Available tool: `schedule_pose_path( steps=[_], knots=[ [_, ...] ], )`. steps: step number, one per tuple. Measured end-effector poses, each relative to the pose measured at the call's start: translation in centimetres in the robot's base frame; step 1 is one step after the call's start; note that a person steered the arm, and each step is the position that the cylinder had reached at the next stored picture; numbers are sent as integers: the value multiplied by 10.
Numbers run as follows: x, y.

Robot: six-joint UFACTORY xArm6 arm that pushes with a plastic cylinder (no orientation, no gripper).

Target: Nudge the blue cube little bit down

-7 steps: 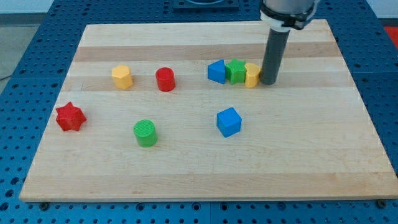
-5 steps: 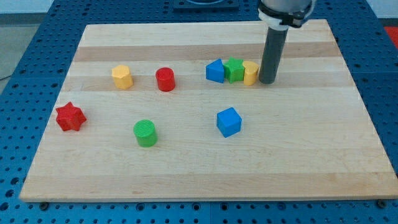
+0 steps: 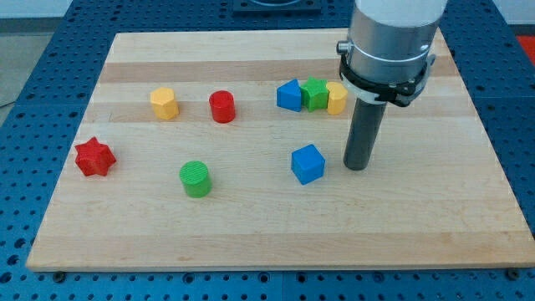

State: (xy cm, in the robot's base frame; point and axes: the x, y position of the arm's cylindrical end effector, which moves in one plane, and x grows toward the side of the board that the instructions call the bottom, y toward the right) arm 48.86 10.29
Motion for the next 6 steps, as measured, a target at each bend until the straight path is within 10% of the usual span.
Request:
schedule_pose_path(
  steps=[3,6],
  knots=[
    [24,18],
    [-44,-64]
  ],
)
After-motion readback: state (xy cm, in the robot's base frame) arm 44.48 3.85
